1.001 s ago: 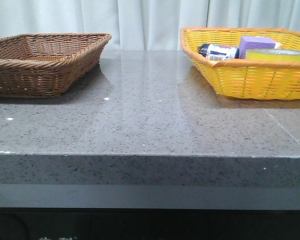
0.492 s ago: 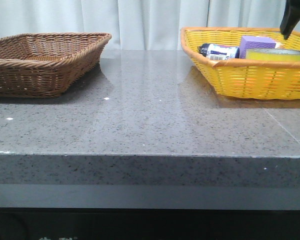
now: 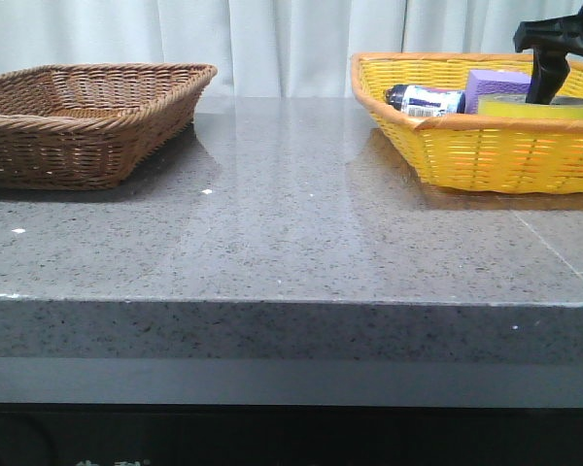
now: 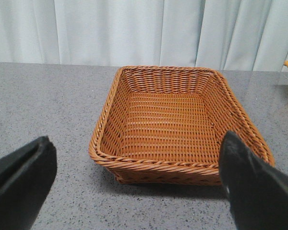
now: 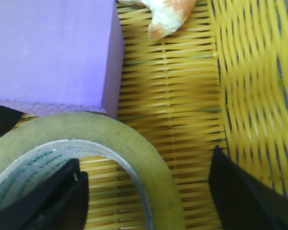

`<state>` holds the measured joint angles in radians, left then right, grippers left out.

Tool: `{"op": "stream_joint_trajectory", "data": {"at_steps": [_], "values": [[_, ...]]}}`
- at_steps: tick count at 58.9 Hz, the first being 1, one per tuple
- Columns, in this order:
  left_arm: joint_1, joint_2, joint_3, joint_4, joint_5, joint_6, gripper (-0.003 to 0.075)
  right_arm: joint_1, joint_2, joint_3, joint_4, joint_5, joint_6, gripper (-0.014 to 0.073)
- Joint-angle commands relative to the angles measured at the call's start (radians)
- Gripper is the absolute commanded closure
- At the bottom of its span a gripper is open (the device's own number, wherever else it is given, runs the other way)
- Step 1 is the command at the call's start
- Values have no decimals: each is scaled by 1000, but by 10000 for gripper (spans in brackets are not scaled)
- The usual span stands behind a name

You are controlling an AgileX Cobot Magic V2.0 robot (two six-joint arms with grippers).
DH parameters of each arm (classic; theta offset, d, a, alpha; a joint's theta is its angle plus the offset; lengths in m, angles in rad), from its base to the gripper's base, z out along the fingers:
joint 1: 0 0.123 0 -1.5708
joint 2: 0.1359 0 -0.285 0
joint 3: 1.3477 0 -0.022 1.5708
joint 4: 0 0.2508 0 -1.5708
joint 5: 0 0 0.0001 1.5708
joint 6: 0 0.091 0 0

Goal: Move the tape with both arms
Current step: 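Lower the right gripper into the yellow basket around the tape roll, then grip the tape roll rim and lift it out of the yellow basket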

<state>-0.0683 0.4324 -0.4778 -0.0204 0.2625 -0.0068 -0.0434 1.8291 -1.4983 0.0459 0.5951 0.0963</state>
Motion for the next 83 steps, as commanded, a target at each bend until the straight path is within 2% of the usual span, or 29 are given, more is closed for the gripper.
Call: {"op": "stream_joint_trajectory", "data": {"at_steps": [1, 10, 19, 57, 69, 83], "values": [[3, 12, -39, -9, -88, -8, 47, -7, -47, -39, 2, -63, -1, 204], [3, 12, -39, -9, -88, -8, 47, -7, -47, -40, 2, -64, -1, 437], [3, 12, -39, -9, -88, -8, 47, -7, -53, -43, 2, -65, -1, 540], [3, 12, -39, -9, -88, -8, 47, 15, -315, -43, 2, -18, -3, 557], [3, 12, -39, -9, -88, -8, 47, 151, -346, -43, 2, -23, -44, 557], [3, 12, -39, -9, -88, -8, 47, 396, -342, -39, 2, -23, -53, 557]]}}
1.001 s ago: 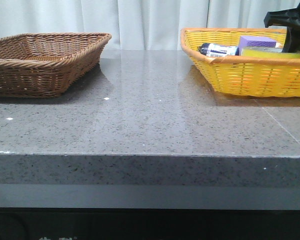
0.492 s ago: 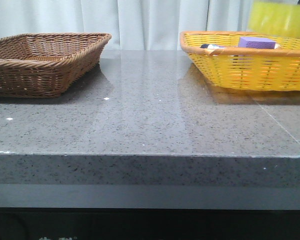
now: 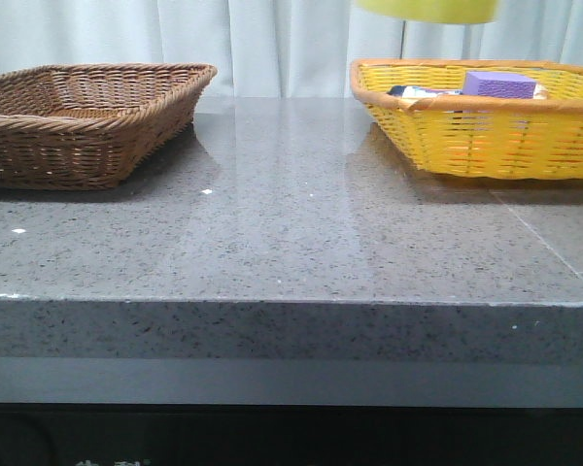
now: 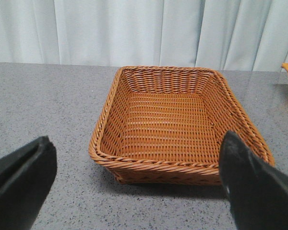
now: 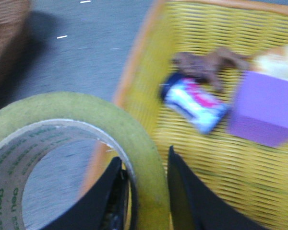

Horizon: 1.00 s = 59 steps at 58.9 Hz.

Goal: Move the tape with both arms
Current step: 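Grip the tape roll rim and lift it out of the yellow basket, then set the tape roll on the table between baskets, open right gripper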

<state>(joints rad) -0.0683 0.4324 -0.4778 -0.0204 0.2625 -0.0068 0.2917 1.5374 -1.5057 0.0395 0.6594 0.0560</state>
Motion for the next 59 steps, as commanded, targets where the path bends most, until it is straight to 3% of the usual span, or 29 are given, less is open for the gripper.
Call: {"op": "stream_joint_trajectory", "data": {"at_steps": [1, 11, 21, 36, 59], "values": [[3, 12, -39, -9, -88, -8, 47, 80, -51, -27, 9, -91, -16, 557], [3, 12, -39, -9, -88, -8, 47, 203, -51, 85, 9, -137, -22, 557], [3, 12, -39, -9, -88, -8, 47, 271, -51, 254, 9, -276, -22, 557], [3, 12, -39, -9, -88, -8, 47, 290, -51, 376, 10, -343, -22, 557], [3, 12, -39, -9, -88, -8, 47, 290, -49, 382, 23, -432, -22, 524]]}}
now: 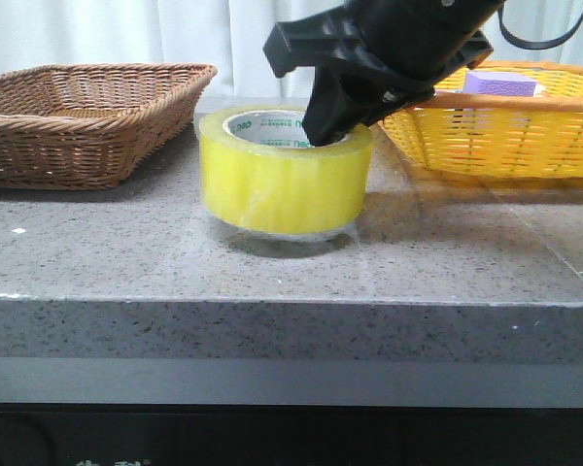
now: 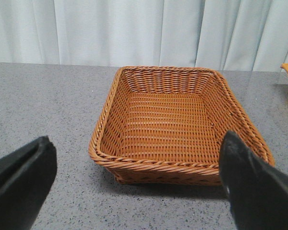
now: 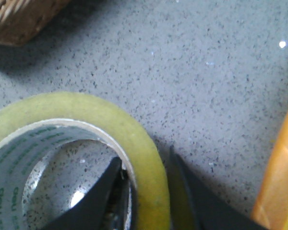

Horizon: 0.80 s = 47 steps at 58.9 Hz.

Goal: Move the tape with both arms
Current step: 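Set the tape roll on the table between baskets, open right gripper, then withdraw the right gripper upward away from the tape roll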

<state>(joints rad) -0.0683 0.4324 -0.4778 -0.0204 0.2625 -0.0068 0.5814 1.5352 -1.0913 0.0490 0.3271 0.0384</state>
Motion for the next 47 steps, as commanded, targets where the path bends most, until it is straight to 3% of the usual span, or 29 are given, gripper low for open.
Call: {"op": "stream_joint_trajectory", "data": {"at_steps": [1, 11, 18, 40, 47], "values": [[3, 12, -39, -9, -88, -8, 47, 0, -46, -33, 14, -100, -5, 515], [3, 12, -39, -9, -88, -8, 47, 0, -46, -33, 14, -102, -5, 361], [3, 12, -39, -9, -88, -8, 47, 0, -47, -33, 15, -111, -5, 317], [3, 12, -39, -9, -88, -8, 47, -1, -151, -103, 15, -76, -5, 323], [3, 12, -39, -9, -88, -8, 47, -1, -218, -134, 14, -29, -6, 426]]}}
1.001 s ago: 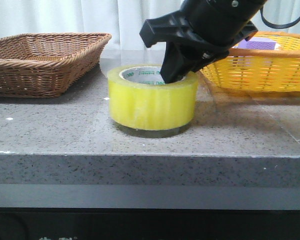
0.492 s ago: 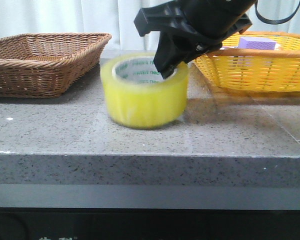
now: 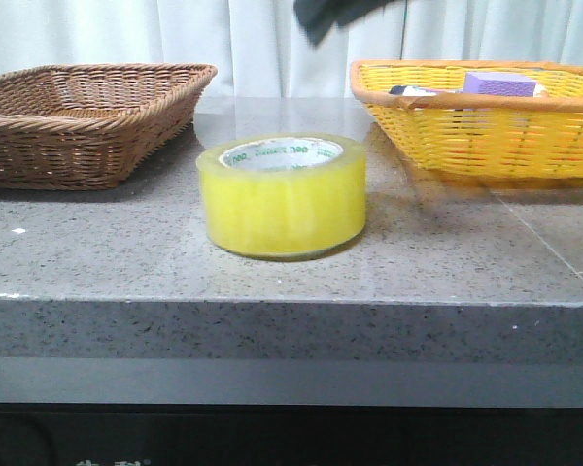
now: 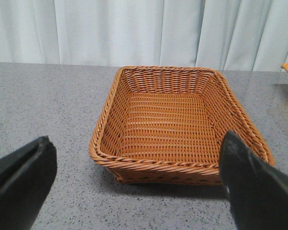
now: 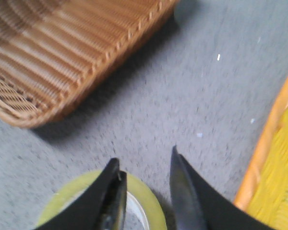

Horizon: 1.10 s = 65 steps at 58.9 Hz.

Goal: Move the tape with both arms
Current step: 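Withdraw the right gripper upward away from the tape roll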

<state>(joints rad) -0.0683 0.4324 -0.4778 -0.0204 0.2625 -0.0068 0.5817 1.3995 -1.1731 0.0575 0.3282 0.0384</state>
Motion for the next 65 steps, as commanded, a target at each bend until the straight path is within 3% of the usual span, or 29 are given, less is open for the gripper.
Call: {"op": "stream_joint_trajectory", "data": {"at_steps": [1, 9, 14, 27, 39, 54, 65], "values": [[3, 12, -39, -9, -88, -8, 47, -1, -94, -54, 4, -26, -6, 459], [3, 12, -39, -9, -88, -8, 47, -7, -153, -54, -82, -24, -6, 652], [3, 12, -39, -9, -88, -8, 47, -23, -182, -54, -129, -19, -5, 719], [3, 12, -39, -9, -88, -8, 47, -170, -305, -21, -118, 62, -5, 714], [3, 12, -39, -9, -88, -8, 47, -322, -515, 159, -108, 47, 7, 714], [3, 12, -39, -9, -88, -8, 47, -338, -818, 466, 0, -7, 7, 714], [3, 12, -39, -9, -88, -8, 47, -338, -1058, 683, 2, -49, 7, 714]]}}
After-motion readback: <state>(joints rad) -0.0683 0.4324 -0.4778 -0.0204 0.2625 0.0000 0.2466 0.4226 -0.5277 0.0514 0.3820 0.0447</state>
